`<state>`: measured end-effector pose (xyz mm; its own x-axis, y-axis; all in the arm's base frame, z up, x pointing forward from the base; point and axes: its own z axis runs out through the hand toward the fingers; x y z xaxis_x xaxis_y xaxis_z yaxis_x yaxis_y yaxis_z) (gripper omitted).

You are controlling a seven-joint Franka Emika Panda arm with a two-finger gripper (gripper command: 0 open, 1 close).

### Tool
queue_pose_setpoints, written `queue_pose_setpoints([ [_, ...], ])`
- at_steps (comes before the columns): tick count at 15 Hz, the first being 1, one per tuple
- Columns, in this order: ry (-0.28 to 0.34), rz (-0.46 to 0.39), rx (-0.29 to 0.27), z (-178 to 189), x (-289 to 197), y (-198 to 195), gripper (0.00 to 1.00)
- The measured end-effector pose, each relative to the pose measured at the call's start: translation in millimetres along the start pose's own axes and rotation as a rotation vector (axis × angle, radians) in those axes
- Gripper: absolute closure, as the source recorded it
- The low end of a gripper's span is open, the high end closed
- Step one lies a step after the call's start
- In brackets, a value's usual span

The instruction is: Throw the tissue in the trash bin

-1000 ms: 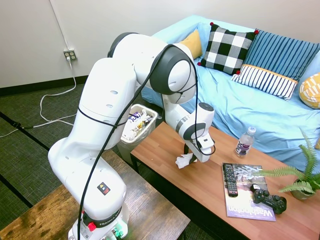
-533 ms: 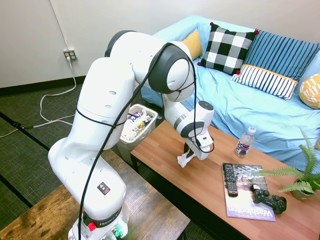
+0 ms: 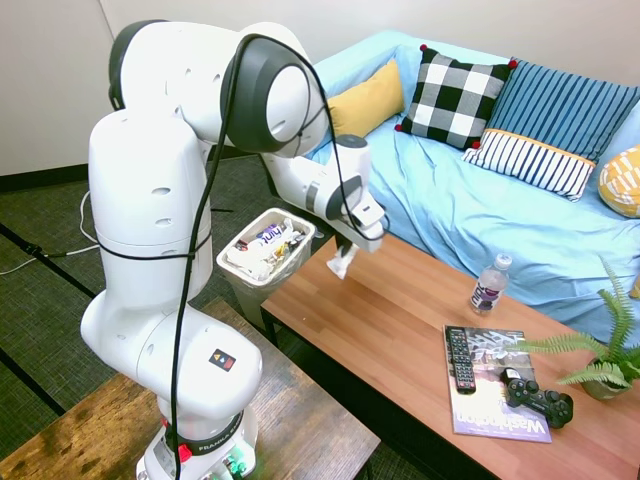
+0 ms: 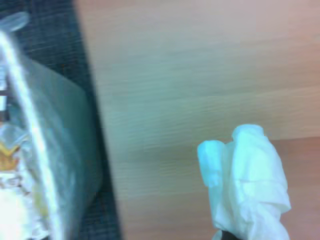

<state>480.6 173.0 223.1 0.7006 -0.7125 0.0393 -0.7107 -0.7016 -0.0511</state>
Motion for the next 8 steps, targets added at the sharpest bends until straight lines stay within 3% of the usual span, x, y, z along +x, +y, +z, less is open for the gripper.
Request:
queue_pose_setpoints([
  [3, 0.018, -0.122, 0.026, -8, -75, -63, 1.0],
  [6, 0.006, -0.202, 0.04, 10, -120, -104, 1.0],
  [7, 0.0, -0.224, 0.043, 17, -132, -115, 0.0],
  [8, -0.004, -0.241, 0.045, 23, -142, -123, 0.0],
])
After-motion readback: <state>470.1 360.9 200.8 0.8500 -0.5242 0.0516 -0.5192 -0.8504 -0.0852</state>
